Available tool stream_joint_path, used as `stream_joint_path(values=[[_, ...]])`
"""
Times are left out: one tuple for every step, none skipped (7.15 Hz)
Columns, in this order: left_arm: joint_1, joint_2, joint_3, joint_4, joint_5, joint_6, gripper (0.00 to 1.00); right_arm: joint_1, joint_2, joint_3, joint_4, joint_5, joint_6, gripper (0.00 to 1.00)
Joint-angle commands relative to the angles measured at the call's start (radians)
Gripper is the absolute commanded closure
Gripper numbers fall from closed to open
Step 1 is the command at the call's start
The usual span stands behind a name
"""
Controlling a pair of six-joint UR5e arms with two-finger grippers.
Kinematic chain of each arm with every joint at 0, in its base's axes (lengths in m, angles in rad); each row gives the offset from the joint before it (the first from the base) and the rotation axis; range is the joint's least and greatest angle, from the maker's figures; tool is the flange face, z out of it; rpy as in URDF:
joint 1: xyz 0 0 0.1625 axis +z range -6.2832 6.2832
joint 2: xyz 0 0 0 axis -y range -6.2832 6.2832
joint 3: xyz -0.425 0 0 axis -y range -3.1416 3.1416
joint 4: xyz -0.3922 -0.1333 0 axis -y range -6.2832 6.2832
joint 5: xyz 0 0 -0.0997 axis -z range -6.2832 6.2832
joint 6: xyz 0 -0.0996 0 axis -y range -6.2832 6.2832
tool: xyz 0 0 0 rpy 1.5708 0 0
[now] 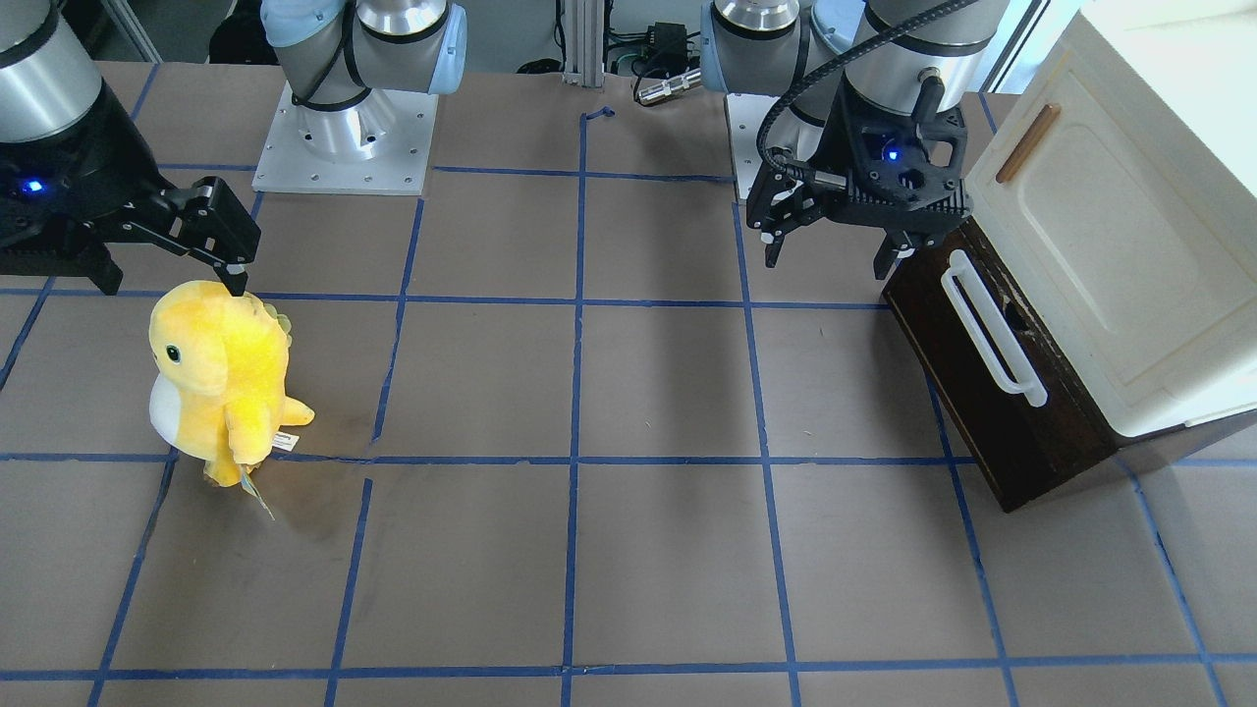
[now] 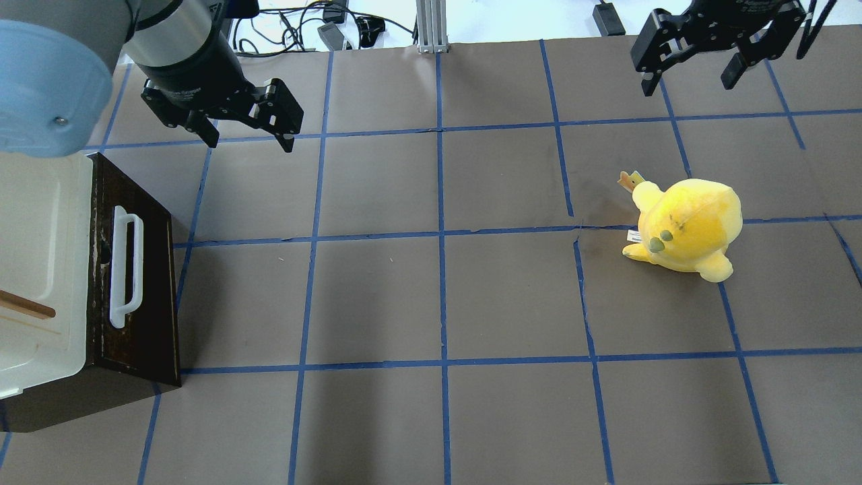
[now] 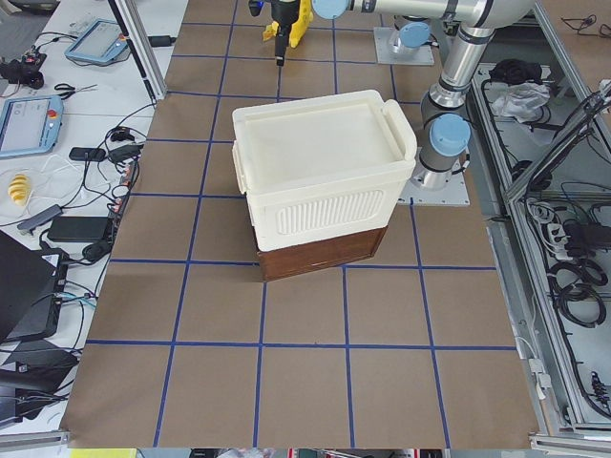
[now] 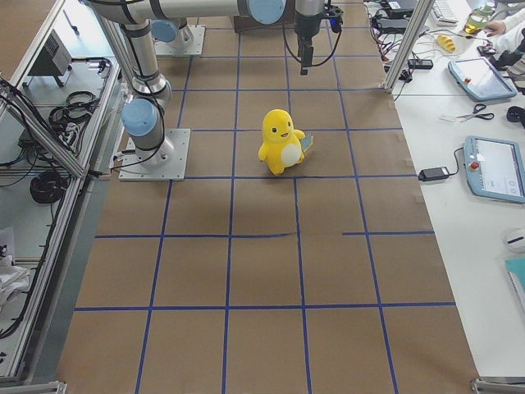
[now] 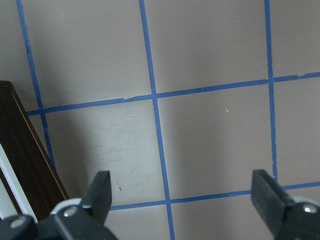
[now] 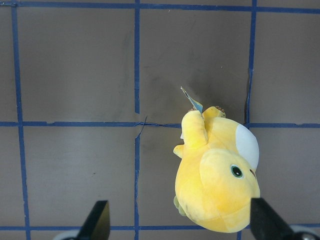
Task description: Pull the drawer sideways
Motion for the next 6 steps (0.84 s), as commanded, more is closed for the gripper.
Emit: stream_joint_path(values=[[-0.002,-0.037,-0.006,-0.008,0.026,-0.009,0.00,0.000,0.000,0.000,0.000,0.000,0.000,0.00],[-0.011,-0.047,-0.050,-0.007,0.128,-0.011,0.00,0.000,0.000,0.000,0.000,0.000,0.000,0.00],[-0.025,-0.049,-0.125,-0.007,0.250,-0.028,0.00,0.000,0.000,0.000,0.000,0.000,0.000,0.00],[-0.031,-0.070,-0.211,0.002,0.328,-0.089,0.00,0.000,0.000,0.000,0.000,0.000,0.000,0.00],[-0.031,-0.099,-0.279,0.002,0.460,-0.135,0.00,0.000,0.000,0.000,0.000,0.000,0.000,0.00],[-0.032,-0.124,-0.320,0.002,0.589,-0.243,0.00,0.000,0.000,0.000,0.000,0.001,0.000,0.00]])
